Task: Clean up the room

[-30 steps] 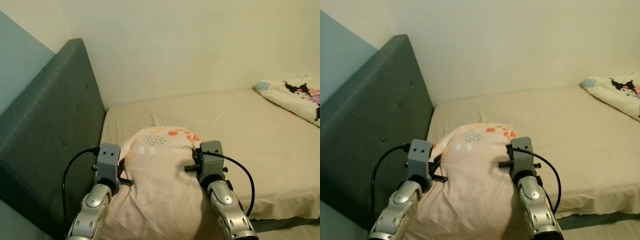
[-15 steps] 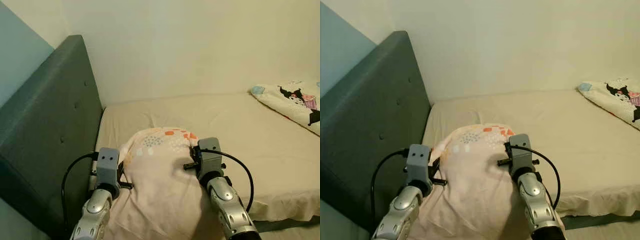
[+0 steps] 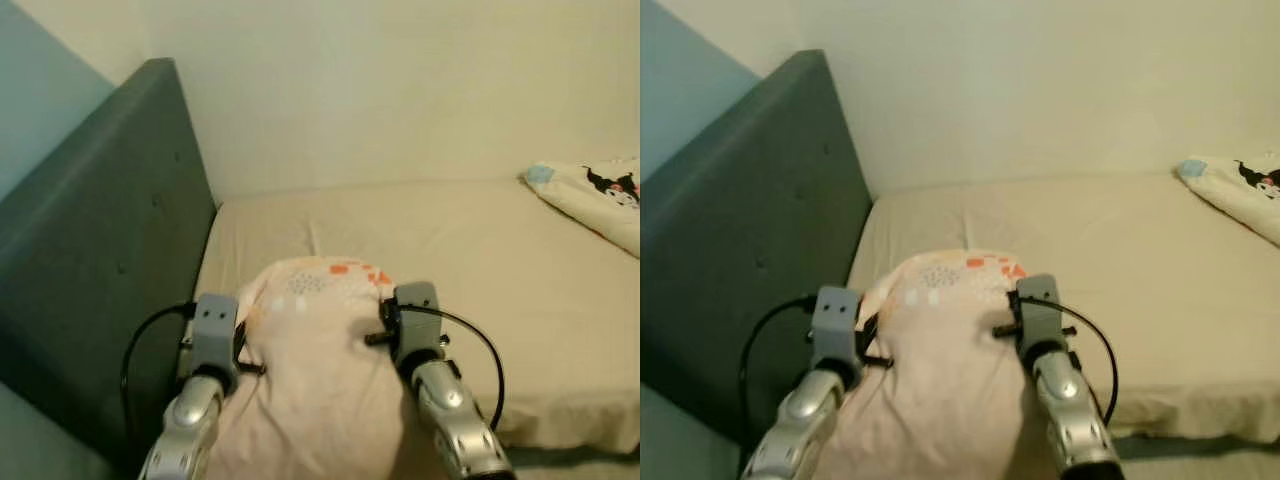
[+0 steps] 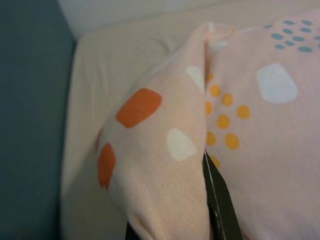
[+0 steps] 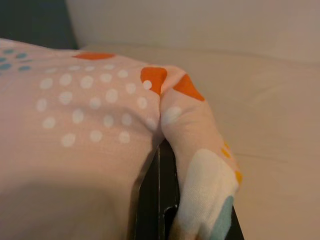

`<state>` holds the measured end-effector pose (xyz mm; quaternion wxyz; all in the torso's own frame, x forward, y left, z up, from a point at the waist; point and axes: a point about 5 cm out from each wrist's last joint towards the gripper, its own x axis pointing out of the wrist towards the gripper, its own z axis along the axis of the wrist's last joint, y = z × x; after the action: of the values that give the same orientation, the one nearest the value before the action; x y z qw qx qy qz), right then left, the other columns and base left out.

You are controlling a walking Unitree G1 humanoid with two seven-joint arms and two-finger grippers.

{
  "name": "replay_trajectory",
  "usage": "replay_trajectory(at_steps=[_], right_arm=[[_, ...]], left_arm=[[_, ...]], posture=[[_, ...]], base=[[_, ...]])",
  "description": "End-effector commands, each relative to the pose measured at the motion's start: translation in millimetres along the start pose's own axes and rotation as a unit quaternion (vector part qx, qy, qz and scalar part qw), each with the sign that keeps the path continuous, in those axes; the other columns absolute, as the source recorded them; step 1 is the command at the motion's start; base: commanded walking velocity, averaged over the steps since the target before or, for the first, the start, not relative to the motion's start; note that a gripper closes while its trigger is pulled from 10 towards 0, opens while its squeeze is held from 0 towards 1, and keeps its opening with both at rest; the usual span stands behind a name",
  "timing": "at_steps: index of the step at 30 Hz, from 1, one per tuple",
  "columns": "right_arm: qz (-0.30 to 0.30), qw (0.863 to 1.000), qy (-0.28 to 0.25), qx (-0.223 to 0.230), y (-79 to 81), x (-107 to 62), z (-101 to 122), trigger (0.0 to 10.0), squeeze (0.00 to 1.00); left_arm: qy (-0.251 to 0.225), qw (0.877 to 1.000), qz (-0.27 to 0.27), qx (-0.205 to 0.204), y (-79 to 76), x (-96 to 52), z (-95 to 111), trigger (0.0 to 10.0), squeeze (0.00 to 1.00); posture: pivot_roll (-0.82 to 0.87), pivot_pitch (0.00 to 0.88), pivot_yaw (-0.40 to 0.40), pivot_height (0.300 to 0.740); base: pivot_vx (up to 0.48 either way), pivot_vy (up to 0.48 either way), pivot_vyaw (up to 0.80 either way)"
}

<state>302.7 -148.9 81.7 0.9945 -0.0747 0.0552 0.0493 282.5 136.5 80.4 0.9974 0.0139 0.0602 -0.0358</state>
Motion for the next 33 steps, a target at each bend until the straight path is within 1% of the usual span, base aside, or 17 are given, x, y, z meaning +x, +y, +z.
replay_trajectory(at_steps=[1,7,12,17,19,24,28,33], right_arm=[[-0.022,0.999,-0.025,-0.002,-4.6,-0.2,9.1,10.0,0.00],[-0.024,0.999,-0.023,-0.001,-3.2,-1.2,7.4,10.0,0.00],[-0.024,1.000,-0.019,0.000,-2.5,-1.8,5.4,10.0,0.00],[-0.025,1.000,-0.018,0.001,-2.5,-2.1,4.8,10.0,0.00],[-0.027,0.999,-0.019,0.007,-3.8,-2.0,4.9,10.0,0.00],[-0.029,0.999,-0.021,0.013,-3.9,-1.7,5.6,10.0,0.00],[-0.029,0.999,-0.021,0.015,-3.2,-1.8,5.5,10.0,0.00],[-0.030,0.999,-0.020,0.017,-2.5,-2.3,5.0,10.0,0.00]], left_arm=[[-0.008,1.000,0.014,0.006,9.5,-0.2,4.5,10.0,0.00],[0.000,1.000,0.008,0.020,11.2,0.0,3.7,10.0,0.00],[-0.014,1.000,0.001,0.017,10.3,0.0,6.5,10.0,0.00],[-0.009,1.000,-0.003,0.019,8.9,0.2,7.0,10.0,0.00],[-0.013,1.000,0.000,0.012,9.0,1.8,9.1,10.0,0.00],[-0.025,1.000,0.000,0.016,9.6,4.1,13.7,10.0,0.00],[-0.039,0.999,-0.003,0.008,9.5,4.4,17.7,10.0,0.00],[-0.037,0.999,-0.004,0.008,10.5,3.5,17.3,10.0,0.00]], posture=[[-0.09,0.063,0.019,0.740],[-0.09,0.060,0.025,0.740],[-0.08,0.055,0.028,0.740],[-0.08,0.053,0.029,0.740],[-0.09,0.050,0.035,0.740],[-0.09,0.052,0.036,0.740],[-0.09,0.057,0.036,0.740],[-0.08,0.060,0.038,0.740]], base=[[0.000,0.000,0.00],[0.000,0.000,0.00],[0.000,0.000,0.00],[0.000,0.000,0.00],[0.000,0.000,0.00],[0.000,0.000,0.00],[0.000,0.000,0.00],[0.000,0.000,0.00]])
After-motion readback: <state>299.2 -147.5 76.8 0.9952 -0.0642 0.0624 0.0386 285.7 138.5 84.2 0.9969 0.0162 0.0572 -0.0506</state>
